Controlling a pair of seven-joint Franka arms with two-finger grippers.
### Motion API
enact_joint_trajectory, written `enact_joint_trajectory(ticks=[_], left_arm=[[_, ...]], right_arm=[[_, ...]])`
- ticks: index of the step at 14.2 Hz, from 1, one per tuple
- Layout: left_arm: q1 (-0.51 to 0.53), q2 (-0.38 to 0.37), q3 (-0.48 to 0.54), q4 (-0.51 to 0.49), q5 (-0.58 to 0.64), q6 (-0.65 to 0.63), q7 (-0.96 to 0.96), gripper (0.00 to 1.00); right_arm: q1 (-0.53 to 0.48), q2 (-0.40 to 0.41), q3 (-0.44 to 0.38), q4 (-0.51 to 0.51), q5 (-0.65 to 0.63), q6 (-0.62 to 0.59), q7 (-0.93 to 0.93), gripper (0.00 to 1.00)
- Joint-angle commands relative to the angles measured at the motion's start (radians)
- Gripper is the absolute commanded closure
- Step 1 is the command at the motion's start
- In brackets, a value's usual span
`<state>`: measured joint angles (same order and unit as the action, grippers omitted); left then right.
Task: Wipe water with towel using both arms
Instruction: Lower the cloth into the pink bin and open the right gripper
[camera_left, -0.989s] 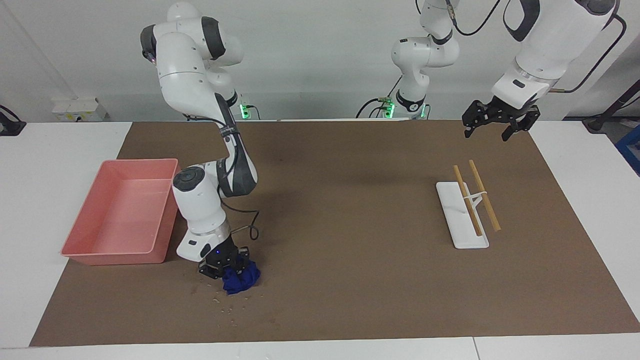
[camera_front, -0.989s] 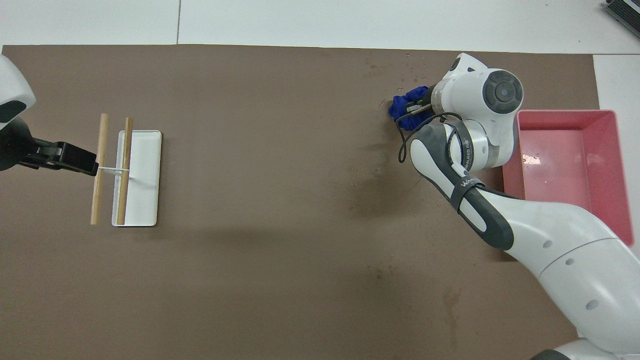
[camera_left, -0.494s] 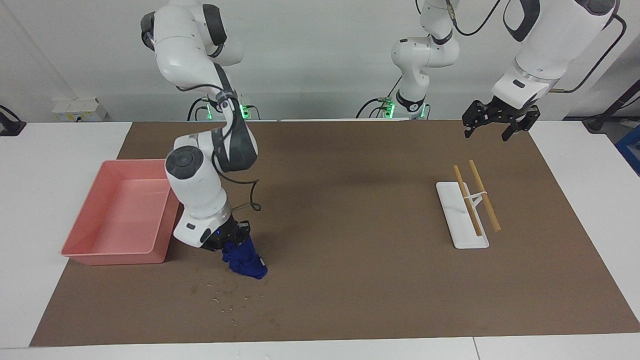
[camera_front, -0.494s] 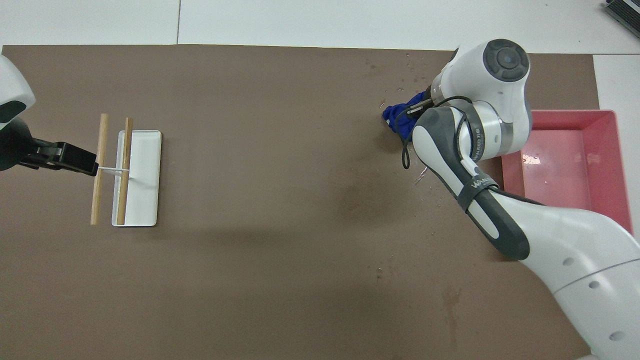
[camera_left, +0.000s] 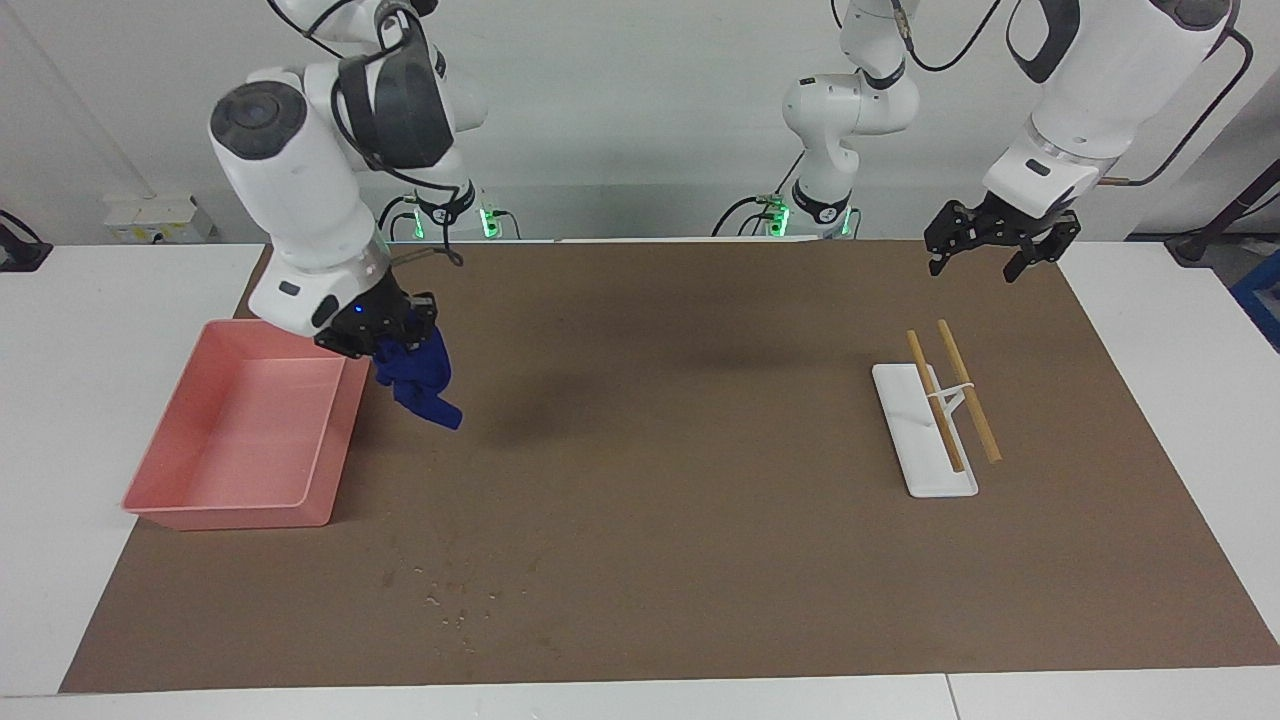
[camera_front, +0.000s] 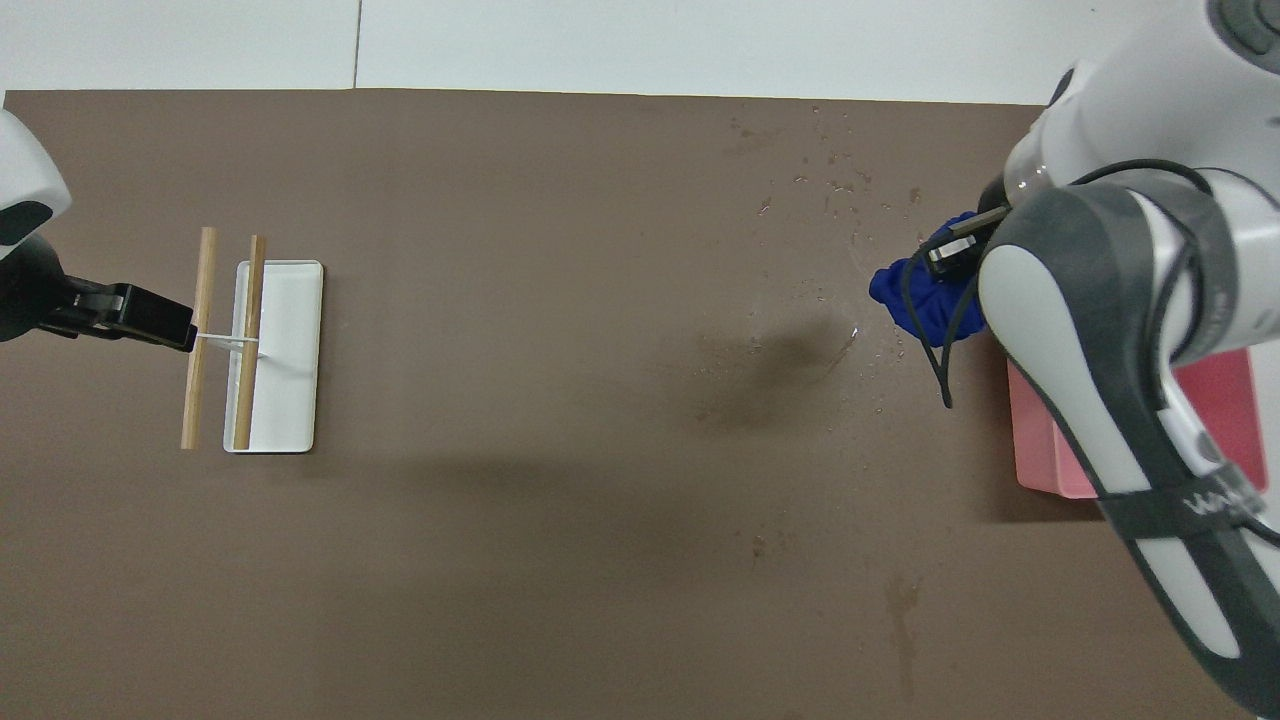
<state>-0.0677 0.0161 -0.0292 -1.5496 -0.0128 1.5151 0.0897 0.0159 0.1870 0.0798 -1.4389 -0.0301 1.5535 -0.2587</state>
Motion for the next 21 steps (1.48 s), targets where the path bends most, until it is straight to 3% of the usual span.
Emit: enact_joint_trajectory(ticks=[1, 4, 7, 8, 10, 13, 14, 15, 16, 21], left_arm=[[0.011, -0.024, -0.006, -0.027, -0.003, 0.014, 0.008, 0.00], [0.011, -0.024, -0.006, -0.029, -0.003, 0.013, 0.008, 0.00], [0.011, -0.024, -0.006, -0.029, -0.003, 0.014, 0.008, 0.00], [0.011, -0.024, -0.006, -0.029, -0.003, 0.014, 0.008, 0.00], [0.011, -0.024, -0.006, -0.029, -0.003, 0.014, 0.008, 0.00], [0.011, -0.024, -0.006, -0.029, -0.003, 0.014, 0.008, 0.00], [0.011, -0.024, -0.006, -0.029, -0.003, 0.014, 0.008, 0.00], [0.011, -0.024, -0.006, -0.029, -0.003, 0.014, 0.008, 0.00], [0.011, -0.024, -0.006, -0.027, -0.003, 0.013, 0.008, 0.00], [0.011, -0.024, -0.006, -0.027, -0.003, 0.014, 0.008, 0.00]], right_arm=[[-0.159, -0.054, 0.009, -0.072, -0.017, 0.013, -0.239, 1.00], [-0.244, -0.108, 0.008, -0.208, -0.031, 0.126, -0.326, 1.00], [-0.284, -0.242, 0.008, -0.518, -0.039, 0.363, -0.350, 1.00], [-0.303, -0.256, 0.008, -0.556, -0.039, 0.396, -0.378, 1.00], [-0.315, -0.251, 0.008, -0.555, -0.039, 0.433, -0.517, 0.90], [-0.332, -0.244, 0.008, -0.555, -0.039, 0.513, -0.666, 0.90], [-0.332, -0.244, 0.008, -0.555, -0.039, 0.513, -0.660, 0.83], [-0.332, -0.244, 0.008, -0.555, -0.037, 0.513, -0.656, 0.48], [-0.333, -0.244, 0.009, -0.552, -0.024, 0.510, -0.645, 0.00], [-0.321, -0.236, 0.014, -0.476, -0.011, 0.456, -0.610, 0.00]])
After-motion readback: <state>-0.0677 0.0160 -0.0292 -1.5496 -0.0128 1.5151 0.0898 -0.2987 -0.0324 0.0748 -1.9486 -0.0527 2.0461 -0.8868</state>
